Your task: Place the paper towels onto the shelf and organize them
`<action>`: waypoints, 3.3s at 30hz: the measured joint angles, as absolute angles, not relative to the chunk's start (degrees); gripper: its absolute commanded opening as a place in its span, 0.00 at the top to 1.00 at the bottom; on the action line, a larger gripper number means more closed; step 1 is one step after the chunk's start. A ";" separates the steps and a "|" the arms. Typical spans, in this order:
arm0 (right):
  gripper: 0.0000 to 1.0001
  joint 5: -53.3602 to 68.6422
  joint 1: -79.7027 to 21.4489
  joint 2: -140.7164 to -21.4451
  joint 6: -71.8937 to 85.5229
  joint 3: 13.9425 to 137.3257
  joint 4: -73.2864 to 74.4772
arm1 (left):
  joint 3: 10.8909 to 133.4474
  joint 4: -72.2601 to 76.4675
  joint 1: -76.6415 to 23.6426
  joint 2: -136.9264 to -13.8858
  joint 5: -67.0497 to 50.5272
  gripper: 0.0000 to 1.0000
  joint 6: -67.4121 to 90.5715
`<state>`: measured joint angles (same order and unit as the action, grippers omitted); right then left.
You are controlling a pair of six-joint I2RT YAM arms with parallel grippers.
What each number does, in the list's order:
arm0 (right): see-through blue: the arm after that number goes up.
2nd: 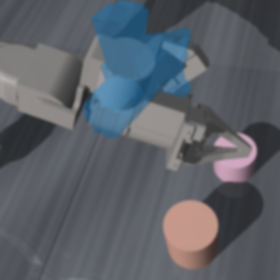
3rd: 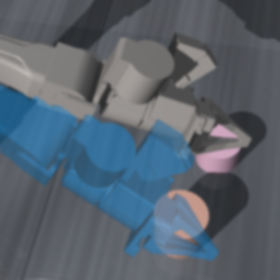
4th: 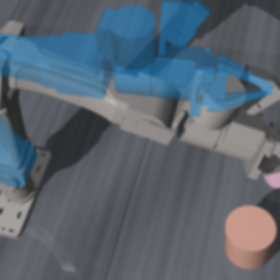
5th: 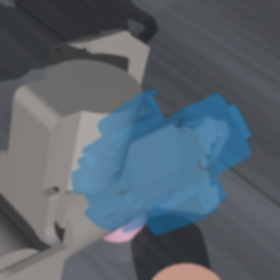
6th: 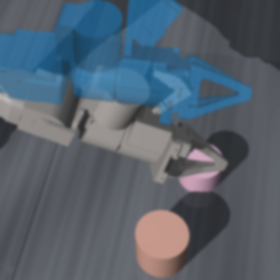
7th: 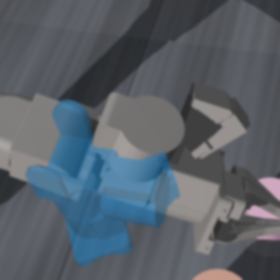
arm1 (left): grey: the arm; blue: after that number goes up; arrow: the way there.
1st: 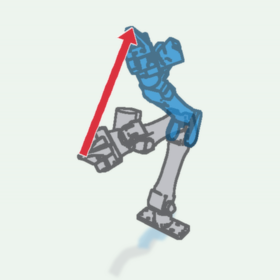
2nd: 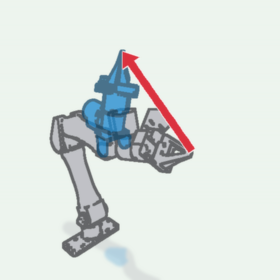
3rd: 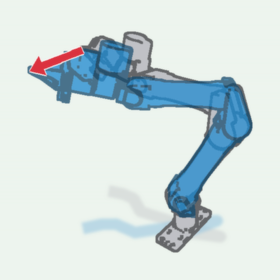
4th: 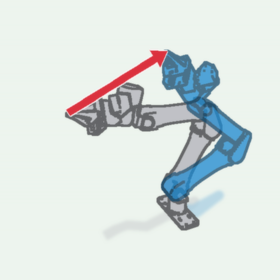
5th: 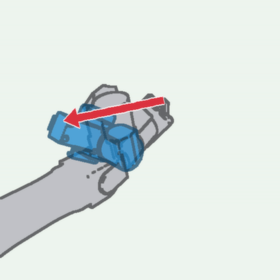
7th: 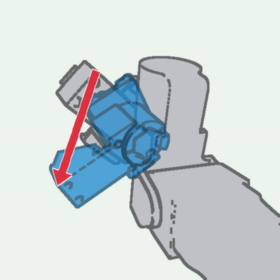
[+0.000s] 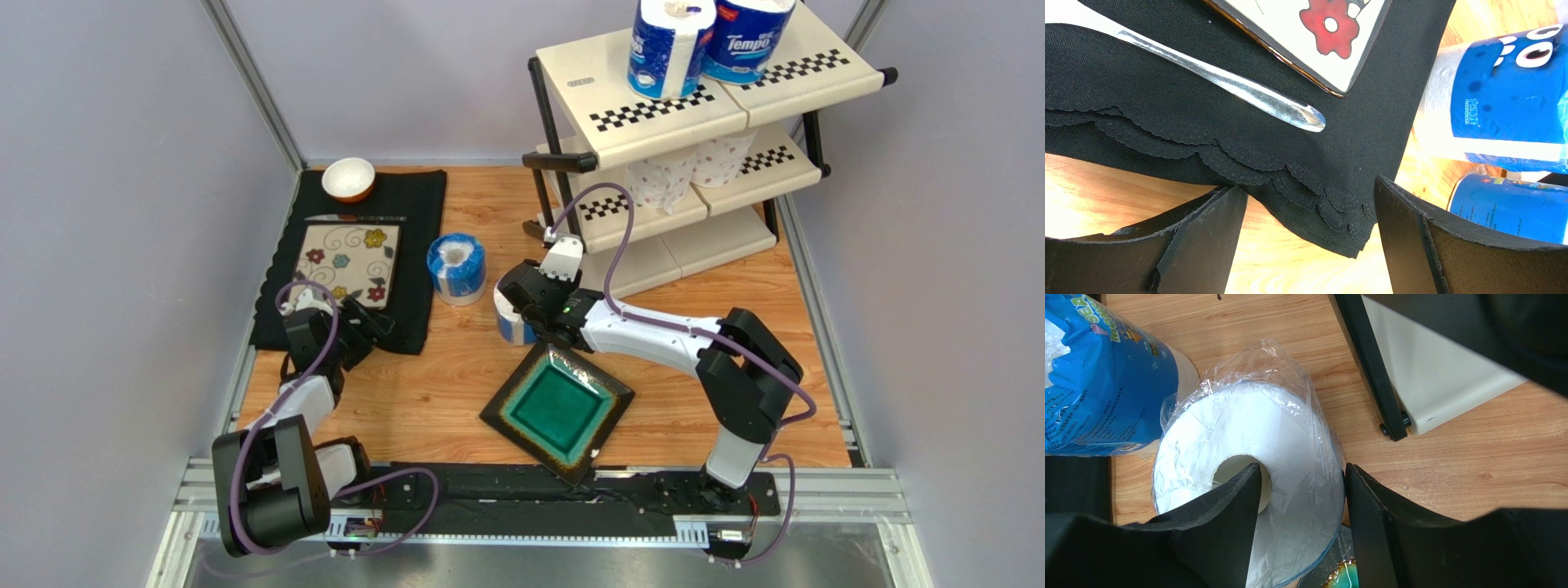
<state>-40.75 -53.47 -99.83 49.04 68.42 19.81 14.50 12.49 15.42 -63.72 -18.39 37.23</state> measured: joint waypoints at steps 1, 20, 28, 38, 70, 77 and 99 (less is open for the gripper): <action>0.41 -40.66 -53.47 -99.96 48.99 68.42 19.75 | 14.50 12.49 15.42 -63.72 -18.41 0.15 37.23; 0.66 -40.38 -53.47 -100.16 48.38 68.42 19.40 | 14.37 12.78 15.51 -63.75 -18.68 0.15 37.23; 0.71 -38.61 -53.39 -98.15 47.44 66.35 17.78 | 14.35 12.80 15.53 -63.75 -18.74 0.15 37.23; 0.73 -30.33 -52.66 -91.50 43.22 65.39 16.62 | 14.35 12.80 15.79 -63.75 -19.00 0.15 37.28; 0.72 -34.68 -22.94 -46.13 44.12 39.20 32.56 | 14.24 12.99 15.90 -63.77 -19.25 0.15 37.43; 0.72 -26.46 -8.25 -50.54 41.45 37.28 24.47 | 14.17 13.13 16.01 -63.79 -19.42 0.15 37.45; 0.71 -16.43 5.63 -71.33 36.99 44.01 2.74 | 14.17 13.32 16.16 -64.05 -19.62 0.16 37.63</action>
